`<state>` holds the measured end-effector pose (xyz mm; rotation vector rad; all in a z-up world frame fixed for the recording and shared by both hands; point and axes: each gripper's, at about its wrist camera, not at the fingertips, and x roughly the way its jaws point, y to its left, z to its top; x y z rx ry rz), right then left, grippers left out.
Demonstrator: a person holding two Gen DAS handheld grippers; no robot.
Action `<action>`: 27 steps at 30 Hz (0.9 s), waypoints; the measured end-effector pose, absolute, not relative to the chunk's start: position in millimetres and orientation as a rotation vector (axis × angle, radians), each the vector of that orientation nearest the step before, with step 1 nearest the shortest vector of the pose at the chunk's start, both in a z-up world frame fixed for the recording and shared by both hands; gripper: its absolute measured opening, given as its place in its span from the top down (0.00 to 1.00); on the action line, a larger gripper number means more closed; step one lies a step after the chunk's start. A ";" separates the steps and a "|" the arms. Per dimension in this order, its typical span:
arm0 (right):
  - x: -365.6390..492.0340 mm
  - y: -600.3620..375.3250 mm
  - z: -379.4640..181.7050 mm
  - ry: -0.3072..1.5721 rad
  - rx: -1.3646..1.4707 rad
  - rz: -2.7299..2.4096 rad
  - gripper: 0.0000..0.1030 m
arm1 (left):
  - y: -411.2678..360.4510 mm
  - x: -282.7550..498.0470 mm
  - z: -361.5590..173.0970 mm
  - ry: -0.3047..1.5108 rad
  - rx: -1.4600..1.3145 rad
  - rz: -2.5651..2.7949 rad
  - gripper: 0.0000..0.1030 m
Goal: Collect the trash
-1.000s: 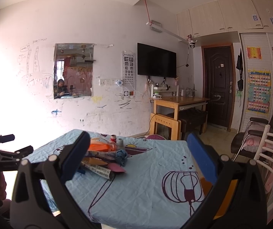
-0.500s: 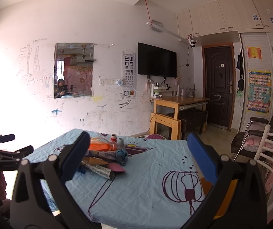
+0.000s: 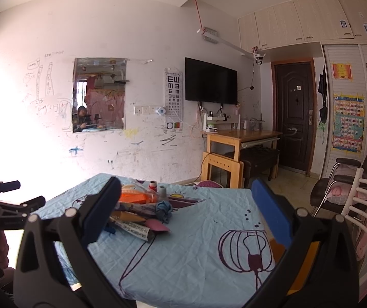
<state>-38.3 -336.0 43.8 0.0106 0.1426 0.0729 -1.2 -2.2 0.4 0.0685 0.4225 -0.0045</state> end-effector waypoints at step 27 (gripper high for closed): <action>7.8 -332.3 19.8 0.309 -0.016 0.149 0.05 | 6.3 38.3 -12.6 0.535 0.029 -0.017 0.06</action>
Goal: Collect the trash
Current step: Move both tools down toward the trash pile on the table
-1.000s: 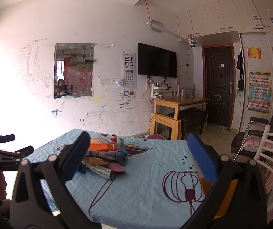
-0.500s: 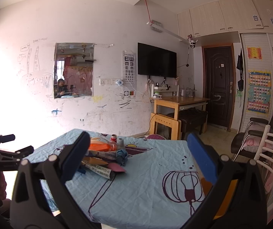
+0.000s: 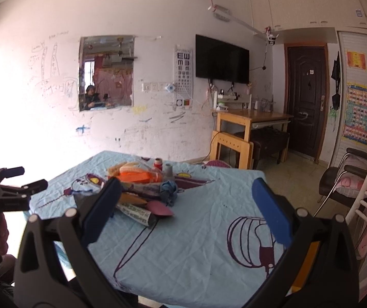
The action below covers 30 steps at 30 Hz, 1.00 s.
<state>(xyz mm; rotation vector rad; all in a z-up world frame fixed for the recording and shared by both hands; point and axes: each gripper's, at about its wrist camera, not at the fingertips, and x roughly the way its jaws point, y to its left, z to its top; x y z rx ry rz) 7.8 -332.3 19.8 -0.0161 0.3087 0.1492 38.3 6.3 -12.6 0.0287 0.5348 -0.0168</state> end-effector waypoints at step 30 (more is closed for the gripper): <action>157.0 -323.7 -3.9 0.702 0.103 0.496 0.05 | -7.0 154.8 -29.2 1.020 -0.416 -0.319 0.06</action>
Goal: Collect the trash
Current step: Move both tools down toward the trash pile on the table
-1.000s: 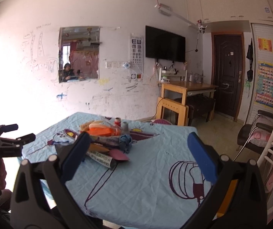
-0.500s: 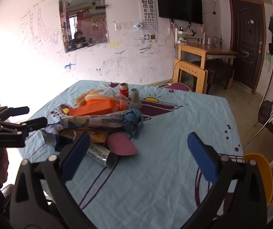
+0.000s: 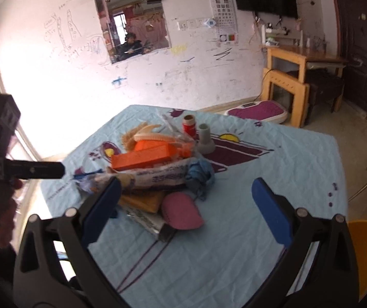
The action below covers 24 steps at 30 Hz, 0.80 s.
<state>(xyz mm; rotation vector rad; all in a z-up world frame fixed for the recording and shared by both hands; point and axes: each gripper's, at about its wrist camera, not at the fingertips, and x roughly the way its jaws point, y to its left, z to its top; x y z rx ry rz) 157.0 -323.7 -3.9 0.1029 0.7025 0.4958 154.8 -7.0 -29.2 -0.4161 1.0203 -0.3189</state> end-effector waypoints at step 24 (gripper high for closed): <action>227.3 -282.2 -40.7 1.203 0.510 0.689 0.06 | -35.1 200.1 -76.1 1.159 -0.644 -0.210 0.56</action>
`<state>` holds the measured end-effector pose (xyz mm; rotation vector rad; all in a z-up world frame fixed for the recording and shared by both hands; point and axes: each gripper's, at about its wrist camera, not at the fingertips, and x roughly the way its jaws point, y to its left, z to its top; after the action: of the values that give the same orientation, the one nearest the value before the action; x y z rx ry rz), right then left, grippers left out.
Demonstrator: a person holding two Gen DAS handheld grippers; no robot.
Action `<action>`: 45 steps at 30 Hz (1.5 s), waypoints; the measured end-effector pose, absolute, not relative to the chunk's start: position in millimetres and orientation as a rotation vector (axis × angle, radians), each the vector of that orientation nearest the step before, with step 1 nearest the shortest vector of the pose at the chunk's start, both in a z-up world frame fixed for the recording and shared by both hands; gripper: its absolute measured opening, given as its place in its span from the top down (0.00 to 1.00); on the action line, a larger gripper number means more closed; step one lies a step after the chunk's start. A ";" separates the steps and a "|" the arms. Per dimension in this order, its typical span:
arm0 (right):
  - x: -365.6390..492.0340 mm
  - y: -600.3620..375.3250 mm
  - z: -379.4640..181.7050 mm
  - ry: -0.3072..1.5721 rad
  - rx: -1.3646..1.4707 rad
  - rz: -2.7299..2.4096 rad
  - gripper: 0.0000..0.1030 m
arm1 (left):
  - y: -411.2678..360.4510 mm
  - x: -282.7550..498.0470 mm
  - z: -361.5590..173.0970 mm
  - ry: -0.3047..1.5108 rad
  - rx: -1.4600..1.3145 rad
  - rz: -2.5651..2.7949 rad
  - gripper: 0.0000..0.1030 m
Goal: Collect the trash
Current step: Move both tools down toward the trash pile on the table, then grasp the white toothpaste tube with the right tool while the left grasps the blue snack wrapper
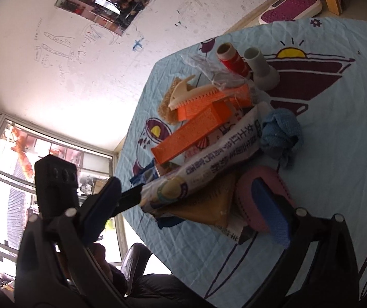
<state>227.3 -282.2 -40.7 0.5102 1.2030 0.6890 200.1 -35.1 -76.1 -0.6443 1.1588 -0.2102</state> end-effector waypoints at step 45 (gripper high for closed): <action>174.2 -328.8 -0.4 0.718 0.370 0.548 0.78 | 22.3 184.9 -54.1 1.001 -0.520 -0.174 1.00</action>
<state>174.2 -328.8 -0.4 0.3701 0.7178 0.5481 184.9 22.3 -54.1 -0.5201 1.0005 -0.1736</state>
